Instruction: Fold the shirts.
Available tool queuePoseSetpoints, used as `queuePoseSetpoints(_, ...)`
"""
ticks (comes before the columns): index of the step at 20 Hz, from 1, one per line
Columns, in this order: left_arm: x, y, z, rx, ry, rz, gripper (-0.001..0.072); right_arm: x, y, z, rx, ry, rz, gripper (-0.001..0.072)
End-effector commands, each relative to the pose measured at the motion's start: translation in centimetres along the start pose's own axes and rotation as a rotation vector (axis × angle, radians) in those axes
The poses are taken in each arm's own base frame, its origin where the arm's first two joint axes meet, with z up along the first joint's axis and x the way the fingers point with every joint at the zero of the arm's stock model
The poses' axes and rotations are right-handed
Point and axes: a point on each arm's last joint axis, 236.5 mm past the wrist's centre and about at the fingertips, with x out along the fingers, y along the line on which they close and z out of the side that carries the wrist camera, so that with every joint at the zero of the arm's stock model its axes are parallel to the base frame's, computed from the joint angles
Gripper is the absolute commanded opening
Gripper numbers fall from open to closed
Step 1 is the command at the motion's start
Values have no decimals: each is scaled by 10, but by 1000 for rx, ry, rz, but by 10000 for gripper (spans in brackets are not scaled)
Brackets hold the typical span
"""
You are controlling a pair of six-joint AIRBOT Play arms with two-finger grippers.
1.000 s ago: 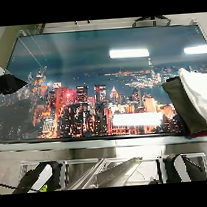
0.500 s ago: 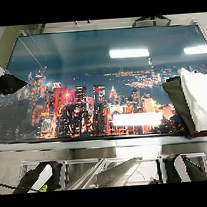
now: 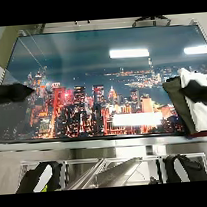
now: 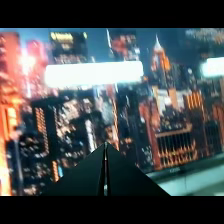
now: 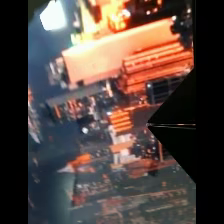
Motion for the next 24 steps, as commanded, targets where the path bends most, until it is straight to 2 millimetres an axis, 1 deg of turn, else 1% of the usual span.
queuePoseSetpoints(1,37,-22,-79,24,107,-64,16,28,42,-76,-174,90,146,20)
queuePoseSetpoints(2,49,-27,-104,30,127,-81,16,37,43,-107,-217,131,174,20)
queuePoseSetpoints(3,59,-31,-127,25,140,-94,16,45,41,-132,-234,157,196,20)
queuePoseSetpoints(4,66,-34,-144,31,148,-105,16,50,40,-150,-244,167,216,20)
queuePoseSetpoints(5,71,-37,-160,45,155,-115,16,54,39,-160,-262,163,235,20)
queuePoseSetpoints(6,74,-40,-171,52,158,-124,16,56,41,-162,-272,153,246,20)
queuePoseSetpoints(7,75,-41,-177,52,156,-129,15,56,42,-162,-271,152,249,20)
queuePoseSetpoints(10,76,-43,-187,40,149,-134,16,57,42,-162,-268,157,247,20)
queuePoseSetpoints(24,74,-43,-186,48,130,-133,16,57,41,-164,-268,164,246,20)
